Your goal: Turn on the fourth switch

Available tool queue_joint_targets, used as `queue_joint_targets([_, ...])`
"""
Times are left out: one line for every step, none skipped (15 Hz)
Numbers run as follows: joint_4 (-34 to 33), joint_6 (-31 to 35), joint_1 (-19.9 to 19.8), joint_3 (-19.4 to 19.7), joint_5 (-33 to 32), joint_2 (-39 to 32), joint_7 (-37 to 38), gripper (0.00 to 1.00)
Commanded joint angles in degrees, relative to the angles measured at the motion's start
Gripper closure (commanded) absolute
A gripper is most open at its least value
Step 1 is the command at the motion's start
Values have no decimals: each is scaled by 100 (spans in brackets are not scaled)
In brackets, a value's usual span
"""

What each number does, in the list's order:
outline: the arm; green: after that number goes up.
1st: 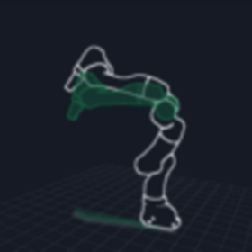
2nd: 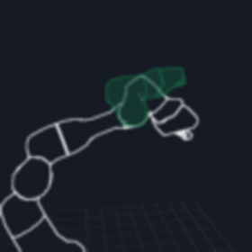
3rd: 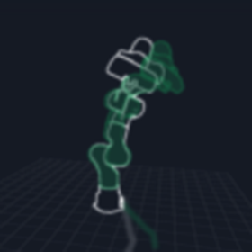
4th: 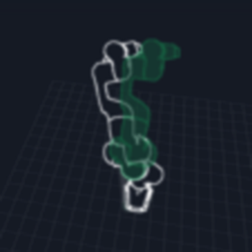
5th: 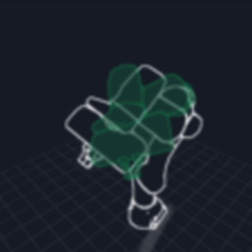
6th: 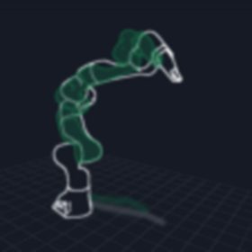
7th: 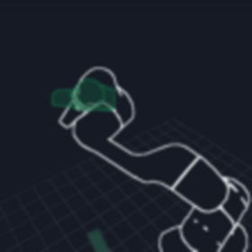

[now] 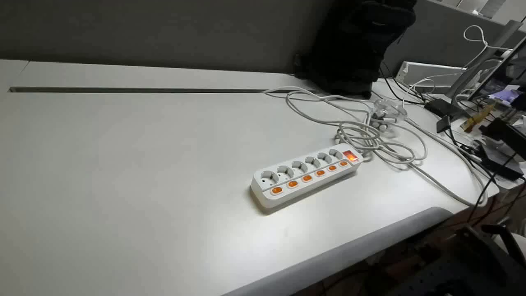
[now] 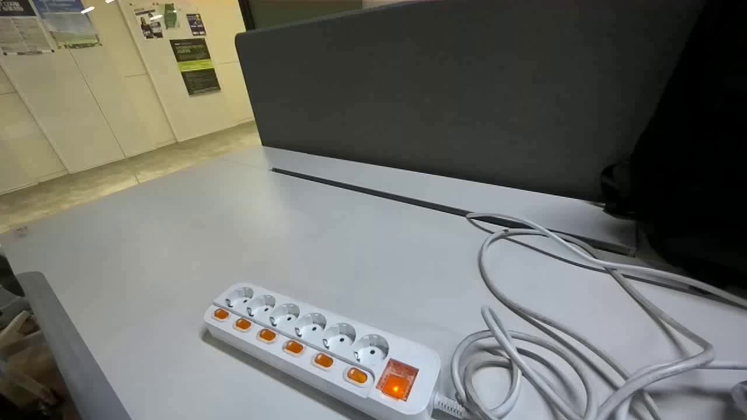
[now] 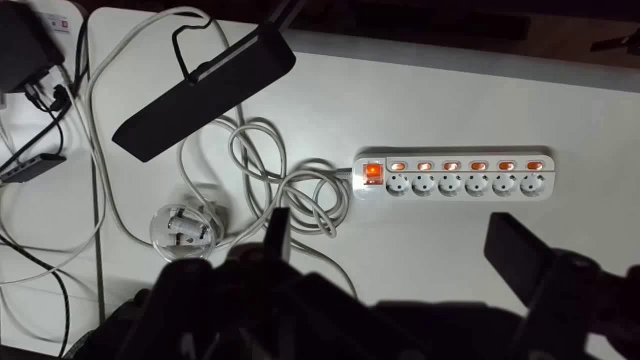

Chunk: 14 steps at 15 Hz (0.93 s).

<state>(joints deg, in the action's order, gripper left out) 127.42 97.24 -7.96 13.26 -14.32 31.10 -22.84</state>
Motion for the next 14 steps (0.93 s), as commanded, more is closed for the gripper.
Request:
queue_joint_targets([-12,-4,39,28,-13,-2,14,0])
queue_joint_targets([-12,-2,38,28,-13,1,14,0])
queue_joint_targets([-12,-2,39,28,-13,4,15,0])
queue_joint_targets([-12,-2,39,28,-13,5,15,0])
queue_joint_targets([-12,-2,39,28,-13,5,15,0])
queue_joint_targets([-12,-2,39,28,-13,5,14,0])
queue_joint_targets([-12,-2,39,28,-13,5,15,0])
queue_joint_targets([-12,-1,39,28,-13,5,14,0])
queue_joint_targets([-12,-1,39,28,-13,5,15,0])
queue_joint_targets([-12,-1,39,28,-13,5,14,0])
queue_joint_targets([-12,-1,39,28,-13,5,15,0])
queue_joint_targets([-12,-1,39,28,-13,5,15,0])
queue_joint_targets([-12,-1,39,28,-13,5,14,0])
queue_joint_targets([80,163,48,13,-16,-7,78,0])
